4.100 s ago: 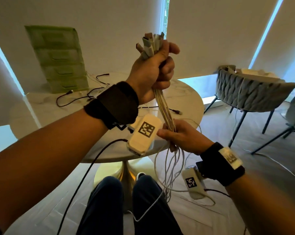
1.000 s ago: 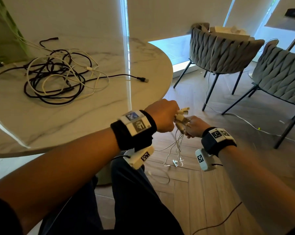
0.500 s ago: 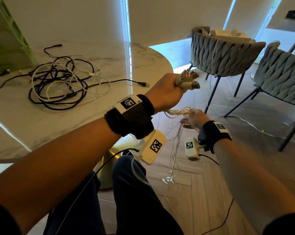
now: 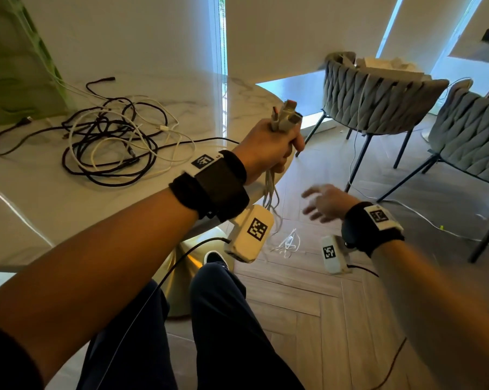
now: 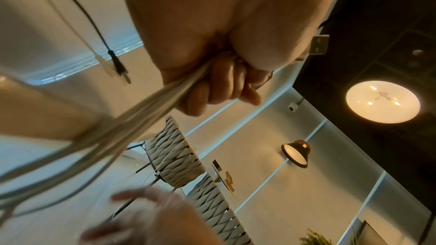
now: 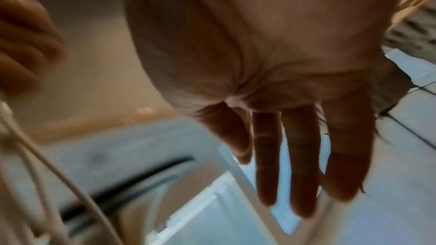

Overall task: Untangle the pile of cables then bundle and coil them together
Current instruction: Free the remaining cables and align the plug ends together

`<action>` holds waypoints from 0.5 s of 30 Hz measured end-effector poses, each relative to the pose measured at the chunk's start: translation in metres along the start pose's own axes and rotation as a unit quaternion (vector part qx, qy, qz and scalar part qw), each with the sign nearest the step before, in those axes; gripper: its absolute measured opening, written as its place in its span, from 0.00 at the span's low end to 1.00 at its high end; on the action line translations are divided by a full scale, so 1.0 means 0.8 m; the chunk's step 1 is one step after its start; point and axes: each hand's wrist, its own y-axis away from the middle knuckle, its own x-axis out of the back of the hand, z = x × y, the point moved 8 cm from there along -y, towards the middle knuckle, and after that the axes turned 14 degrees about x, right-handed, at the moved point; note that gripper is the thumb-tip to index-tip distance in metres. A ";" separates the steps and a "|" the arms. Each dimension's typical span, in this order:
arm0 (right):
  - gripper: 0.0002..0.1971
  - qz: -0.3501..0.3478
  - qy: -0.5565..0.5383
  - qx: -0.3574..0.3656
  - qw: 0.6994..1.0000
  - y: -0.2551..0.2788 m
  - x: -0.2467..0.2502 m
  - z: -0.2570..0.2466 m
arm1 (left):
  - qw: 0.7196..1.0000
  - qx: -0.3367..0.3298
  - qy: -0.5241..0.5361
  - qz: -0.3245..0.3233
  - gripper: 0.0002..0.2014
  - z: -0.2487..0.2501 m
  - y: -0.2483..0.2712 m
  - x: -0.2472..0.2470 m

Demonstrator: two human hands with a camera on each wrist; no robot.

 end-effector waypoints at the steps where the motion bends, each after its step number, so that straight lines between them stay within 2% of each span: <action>1: 0.11 0.045 -0.021 0.050 0.997 0.004 0.013 -0.033 | 1.000 0.015 0.021 0.004 0.23 -0.005 -0.003 0.003; 4: 0.12 0.159 -0.140 0.207 0.955 0.024 0.044 -0.137 | 0.995 0.050 0.088 0.022 0.23 -0.017 -0.011 0.016; 7: 0.14 0.168 -0.199 0.303 0.917 0.034 0.046 -0.215 | 0.987 0.082 0.130 0.038 0.19 -0.028 -0.015 0.031; 10: 0.17 0.167 -0.117 0.360 0.910 0.028 0.035 -0.268 | 0.983 0.104 0.147 0.022 0.13 -0.036 -0.014 0.038; 13: 0.13 0.141 -0.062 0.386 0.910 0.019 0.015 -0.301 | 0.980 0.123 0.156 0.007 0.11 -0.044 -0.009 0.046; 15: 0.14 0.141 0.003 0.394 0.908 0.018 0.009 -0.312 | 0.978 0.123 0.168 0.013 0.10 -0.047 -0.006 0.058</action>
